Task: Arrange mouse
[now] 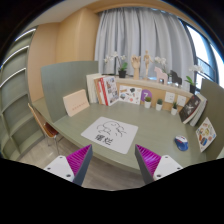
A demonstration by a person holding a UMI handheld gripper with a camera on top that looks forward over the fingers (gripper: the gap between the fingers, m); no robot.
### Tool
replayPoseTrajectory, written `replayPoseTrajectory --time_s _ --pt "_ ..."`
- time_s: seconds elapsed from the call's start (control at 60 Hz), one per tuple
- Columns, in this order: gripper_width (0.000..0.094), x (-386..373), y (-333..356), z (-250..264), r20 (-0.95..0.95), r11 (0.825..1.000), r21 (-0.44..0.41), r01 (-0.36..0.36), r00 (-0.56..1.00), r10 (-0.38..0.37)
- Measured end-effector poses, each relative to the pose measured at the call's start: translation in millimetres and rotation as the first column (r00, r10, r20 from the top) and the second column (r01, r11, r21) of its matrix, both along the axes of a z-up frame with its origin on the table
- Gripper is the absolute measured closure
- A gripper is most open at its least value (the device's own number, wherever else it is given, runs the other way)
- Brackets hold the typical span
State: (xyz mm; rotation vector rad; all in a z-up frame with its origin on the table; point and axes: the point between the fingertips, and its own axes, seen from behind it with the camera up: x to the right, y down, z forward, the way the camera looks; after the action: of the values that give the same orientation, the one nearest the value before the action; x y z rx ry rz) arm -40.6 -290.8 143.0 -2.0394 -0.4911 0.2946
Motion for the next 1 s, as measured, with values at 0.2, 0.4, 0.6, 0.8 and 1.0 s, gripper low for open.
replayPoseTrajectory --time_s 0.2,0.4,0.6,0.8,1.0 --pt "0.0074 115.6 35.9 -74.6 0.074 0.981 -0.073 0.179 0.982 -0.173" --pt "0.0087 222.8 98.0 -113.1 0.108 0.934 -0.117 0.337 0.939 -0.326" --pt "0.009 288.6 169.3 -133.9 0.142 0.907 -0.137 0.399 0.914 -0.381" --pt "0.0075 317.4 229.9 -145.1 0.116 0.88 -0.181 0.439 0.898 -0.425" --pt "0.009 329.8 276.5 -151.9 0.114 0.875 -0.212 0.435 0.9 -0.42"
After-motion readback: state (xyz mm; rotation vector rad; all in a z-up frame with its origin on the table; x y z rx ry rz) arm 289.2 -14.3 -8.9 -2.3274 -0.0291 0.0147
